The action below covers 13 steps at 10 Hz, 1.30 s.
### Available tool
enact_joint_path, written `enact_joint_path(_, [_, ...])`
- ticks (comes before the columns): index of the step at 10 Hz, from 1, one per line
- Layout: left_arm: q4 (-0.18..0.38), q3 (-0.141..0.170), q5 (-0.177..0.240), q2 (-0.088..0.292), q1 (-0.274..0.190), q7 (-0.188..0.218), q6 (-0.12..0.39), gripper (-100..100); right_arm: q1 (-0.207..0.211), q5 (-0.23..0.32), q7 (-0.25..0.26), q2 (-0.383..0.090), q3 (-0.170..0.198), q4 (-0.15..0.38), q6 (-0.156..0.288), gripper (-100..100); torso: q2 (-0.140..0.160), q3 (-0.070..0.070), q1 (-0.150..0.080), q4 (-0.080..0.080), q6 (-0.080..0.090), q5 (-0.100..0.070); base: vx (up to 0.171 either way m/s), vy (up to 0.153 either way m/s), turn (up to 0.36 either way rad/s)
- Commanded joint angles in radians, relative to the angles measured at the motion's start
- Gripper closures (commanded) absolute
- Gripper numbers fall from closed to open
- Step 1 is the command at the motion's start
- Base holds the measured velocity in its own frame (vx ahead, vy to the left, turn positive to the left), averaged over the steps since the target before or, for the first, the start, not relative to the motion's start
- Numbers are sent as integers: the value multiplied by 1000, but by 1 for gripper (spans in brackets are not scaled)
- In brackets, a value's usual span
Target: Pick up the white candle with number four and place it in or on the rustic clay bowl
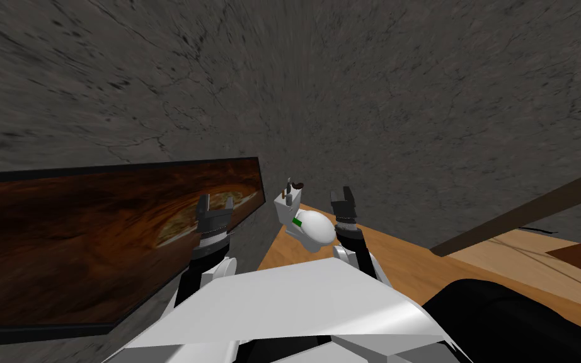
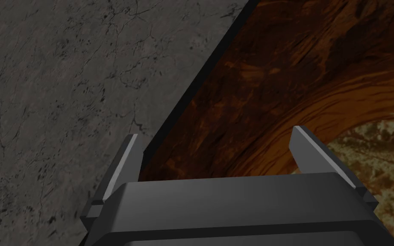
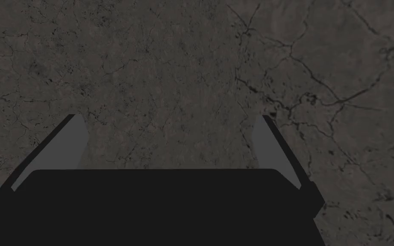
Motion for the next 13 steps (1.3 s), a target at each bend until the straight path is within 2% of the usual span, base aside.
enact_joint_path(1, [0,0,0,0,0,0,0,0,-2,4,-1,-28,5,14,-7,-100,0,0,0,0,0,0,-9,-12,22])
enact_joint_path(4, [0,0,0,0,0,0,0,0,-12,19,-5,-102,26,68,-33,-100,1,1,-3,0,0,-1,-25,-43,56])
enact_joint_path(7, [0,0,0,0,0,0,0,0,-32,45,-10,-193,62,151,-77,-100,2,1,-5,0,0,-1,-37,-66,94])
enact_joint_path(8, [0,0,0,0,0,0,0,0,-32,45,-10,-193,62,159,-77,-100,3,1,-5,1,0,-1,-35,-57,54])
enact_joint_path(9, [0,0,0,0,0,0,0,0,-42,56,-12,-226,77,194,-95,-100,2,1,-4,1,0,-1,-27,-51,87])
enact_joint_path(10, [0,0,0,0,0,0,0,0,-42,56,-12,-226,77,197,-95,-100,2,1,-4,0,0,-1,-20,-36,60])
enact_joint_path(12, [0,0,0,0,0,0,0,0,-64,80,-15,-297,112,263,-134,-100,1,1,-3,0,0,-1,-39,-52,149])
enact_joint_path(13, [0,0,0,0,0,0,0,0,-64,80,-15,-299,112,282,-134,-100,2,1,-5,1,0,-1,-34,-64,66])
